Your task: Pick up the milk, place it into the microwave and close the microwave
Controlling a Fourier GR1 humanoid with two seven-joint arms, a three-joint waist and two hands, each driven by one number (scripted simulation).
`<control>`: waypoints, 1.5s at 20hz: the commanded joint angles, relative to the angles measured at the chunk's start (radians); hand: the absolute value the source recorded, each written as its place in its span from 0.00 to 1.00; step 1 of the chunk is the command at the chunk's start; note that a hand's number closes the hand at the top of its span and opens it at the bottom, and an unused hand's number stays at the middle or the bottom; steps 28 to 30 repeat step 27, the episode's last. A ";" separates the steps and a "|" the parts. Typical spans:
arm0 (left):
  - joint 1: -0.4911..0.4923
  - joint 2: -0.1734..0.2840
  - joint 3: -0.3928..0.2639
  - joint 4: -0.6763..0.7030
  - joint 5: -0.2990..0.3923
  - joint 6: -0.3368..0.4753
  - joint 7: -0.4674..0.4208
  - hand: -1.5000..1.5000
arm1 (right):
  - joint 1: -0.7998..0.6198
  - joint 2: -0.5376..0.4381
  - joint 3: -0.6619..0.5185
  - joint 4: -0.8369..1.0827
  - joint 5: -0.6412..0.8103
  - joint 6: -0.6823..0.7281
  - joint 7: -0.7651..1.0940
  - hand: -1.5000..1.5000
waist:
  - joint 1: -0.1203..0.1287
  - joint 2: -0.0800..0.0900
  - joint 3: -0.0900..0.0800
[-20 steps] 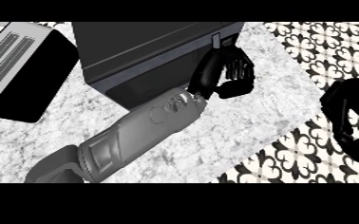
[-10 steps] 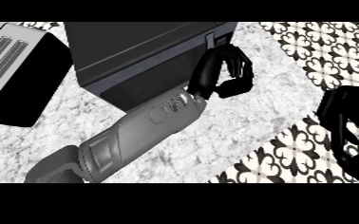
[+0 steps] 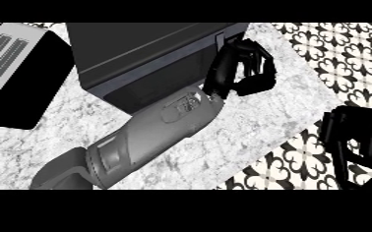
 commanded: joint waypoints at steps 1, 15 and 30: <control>0.069 0.001 0.170 0.009 0.158 0.007 0.013 1.00 | 0.028 0.008 0.041 -0.027 -0.009 0.049 -0.014 1.00 | 0.042 0.029 -0.016; 0.192 0.001 0.229 0.061 0.372 -0.213 -0.095 1.00 | 0.187 0.057 0.113 -0.175 -0.013 -0.028 0.020 1.00 | 0.126 -0.008 -0.012; 0.258 0.023 0.162 0.119 0.418 -0.371 -0.169 1.00 | 0.298 0.099 0.166 -0.320 0.055 -0.104 0.028 1.00 | 0.155 -0.012 -0.015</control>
